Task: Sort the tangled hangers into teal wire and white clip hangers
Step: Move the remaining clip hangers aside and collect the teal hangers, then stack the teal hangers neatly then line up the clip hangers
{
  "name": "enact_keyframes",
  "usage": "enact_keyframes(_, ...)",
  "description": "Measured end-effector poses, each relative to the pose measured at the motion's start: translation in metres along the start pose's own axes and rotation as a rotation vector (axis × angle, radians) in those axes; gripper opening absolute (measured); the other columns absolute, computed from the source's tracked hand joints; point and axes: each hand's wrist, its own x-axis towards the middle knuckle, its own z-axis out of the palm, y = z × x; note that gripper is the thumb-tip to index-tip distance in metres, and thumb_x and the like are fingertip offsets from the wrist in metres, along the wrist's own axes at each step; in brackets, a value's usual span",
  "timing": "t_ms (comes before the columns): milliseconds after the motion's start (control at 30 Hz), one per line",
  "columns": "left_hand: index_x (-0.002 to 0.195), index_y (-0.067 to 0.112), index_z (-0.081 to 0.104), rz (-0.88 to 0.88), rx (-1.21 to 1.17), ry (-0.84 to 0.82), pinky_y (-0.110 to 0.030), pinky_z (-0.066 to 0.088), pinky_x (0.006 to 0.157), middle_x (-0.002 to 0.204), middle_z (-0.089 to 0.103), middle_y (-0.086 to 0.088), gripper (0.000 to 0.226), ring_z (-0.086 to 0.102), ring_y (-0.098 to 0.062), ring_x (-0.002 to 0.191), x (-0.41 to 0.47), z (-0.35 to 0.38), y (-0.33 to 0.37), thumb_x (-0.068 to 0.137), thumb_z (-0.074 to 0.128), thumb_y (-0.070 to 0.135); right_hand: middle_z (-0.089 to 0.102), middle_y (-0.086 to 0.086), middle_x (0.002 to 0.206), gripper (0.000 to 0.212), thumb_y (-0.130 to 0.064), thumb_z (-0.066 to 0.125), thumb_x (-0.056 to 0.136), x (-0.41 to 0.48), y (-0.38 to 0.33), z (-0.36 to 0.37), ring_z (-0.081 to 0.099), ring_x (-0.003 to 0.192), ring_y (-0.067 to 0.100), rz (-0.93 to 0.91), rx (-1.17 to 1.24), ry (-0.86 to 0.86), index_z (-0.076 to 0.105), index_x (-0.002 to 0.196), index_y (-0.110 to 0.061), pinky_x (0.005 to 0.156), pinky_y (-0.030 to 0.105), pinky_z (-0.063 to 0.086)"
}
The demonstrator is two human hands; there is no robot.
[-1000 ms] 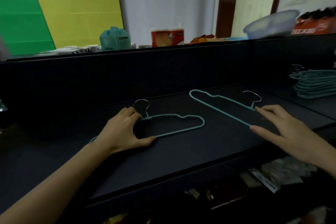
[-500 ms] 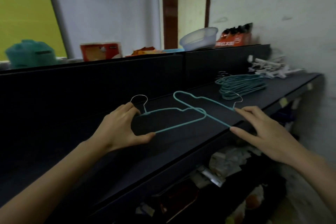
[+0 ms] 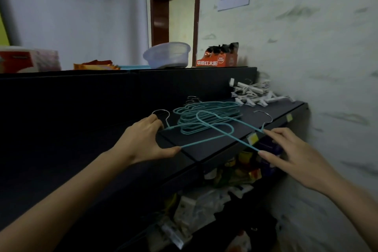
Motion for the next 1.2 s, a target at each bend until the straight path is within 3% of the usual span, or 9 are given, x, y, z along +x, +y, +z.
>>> enact_keyframes(100, 0.093, 0.016, 0.058, -0.024, -0.031, 0.027, -0.035, 0.051, 0.071, 0.092, 0.051, 0.005, 0.083, 0.053, -0.014, 0.080, 0.032, 0.018, 0.023, 0.053, 0.037, 0.085, 0.033, -0.014, 0.133, 0.117, -0.097, 0.000, 0.050, 0.017, 0.037, -0.001, 0.044, 0.116, 0.007, -0.003, -0.001, -0.002, 0.028, 0.144, -0.032, 0.087, 0.027, 0.043)
enact_keyframes(333, 0.093, 0.010, 0.061, -0.044, -0.006, 0.032, -0.040, 0.051, 0.075, 0.093, 0.054, -0.001, 0.090, 0.055, -0.019, 0.080, 0.110, 0.042, 0.044, 0.052, 0.035, 0.086, 0.035, -0.012, 0.133, 0.118, -0.097, 0.001, 0.049, 0.064, 0.097, 0.004, 0.045, 0.106, 0.006, 0.013, 0.039, 0.034, 0.030, 0.143, -0.031, 0.085, 0.030, 0.043)
enact_keyframes(600, 0.091, 0.011, 0.061, -0.056, 0.119, -0.046, -0.036, 0.050, 0.072, 0.093, 0.054, -0.001, 0.092, 0.053, -0.017, 0.078, 0.198, 0.082, 0.042, 0.053, 0.032, 0.090, 0.035, -0.010, 0.137, 0.087, -0.080, 0.021, 0.072, 0.136, 0.143, 0.019, 0.047, 0.101, 0.008, -0.011, 0.034, 0.014, 0.031, 0.143, -0.030, 0.084, 0.030, 0.041)
enact_keyframes(733, 0.096, 0.010, 0.060, -0.092, 0.123, -0.079, -0.036, 0.050, 0.073, 0.097, 0.053, -0.002, 0.093, 0.054, -0.018, 0.082, 0.236, 0.094, 0.038, 0.054, 0.036, 0.089, 0.034, -0.013, 0.138, 0.088, -0.083, 0.020, 0.071, 0.185, 0.159, 0.025, 0.046, 0.117, 0.012, -0.074, 0.047, -0.020, 0.029, 0.142, -0.033, 0.093, 0.033, 0.044)
enact_keyframes(833, 0.099, 0.012, 0.059, -0.121, 0.098, -0.135, -0.035, 0.050, 0.076, 0.100, 0.053, -0.001, 0.096, 0.055, -0.018, 0.086, 0.253, 0.107, 0.031, 0.051, 0.030, 0.089, 0.033, -0.014, 0.137, 0.089, -0.084, 0.018, 0.070, 0.216, 0.166, 0.033, 0.046, 0.118, 0.012, -0.120, 0.067, -0.018, 0.028, 0.142, -0.035, 0.092, 0.035, 0.044)
enact_keyframes(1000, 0.120, 0.024, 0.053, -0.189, -0.060, -0.299, -0.033, 0.043, 0.094, 0.120, 0.052, 0.005, 0.077, 0.049, -0.014, 0.109, 0.252, 0.121, 0.027, 0.068, 0.044, 0.079, 0.033, -0.014, 0.138, 0.082, -0.077, 0.025, 0.074, 0.254, 0.166, 0.050, 0.042, 0.120, 0.009, -0.213, 0.141, -0.041, 0.030, 0.142, -0.033, 0.094, 0.032, 0.042)
enact_keyframes(1100, 0.138, 0.026, 0.038, -0.219, -0.074, -0.392, -0.032, 0.032, 0.106, 0.140, 0.041, 0.004, 0.073, 0.040, -0.015, 0.127, 0.244, 0.112, 0.025, 0.080, 0.039, 0.071, 0.032, -0.014, 0.139, 0.076, -0.073, 0.031, 0.077, 0.279, 0.156, 0.058, 0.043, 0.119, 0.009, -0.307, 0.176, -0.086, 0.029, 0.143, -0.034, 0.094, 0.028, 0.041)
enact_keyframes(1200, 0.138, 0.022, 0.040, -0.251, -0.035, -0.392, -0.028, 0.031, 0.105, 0.143, 0.042, 0.002, 0.056, 0.041, -0.015, 0.127, 0.234, 0.100, 0.014, 0.093, 0.030, 0.054, 0.031, -0.017, 0.136, 0.080, -0.079, 0.027, 0.077, 0.302, 0.140, 0.066, 0.042, 0.118, 0.007, -0.445, 0.217, -0.126, 0.029, 0.143, -0.034, 0.094, 0.026, 0.040)
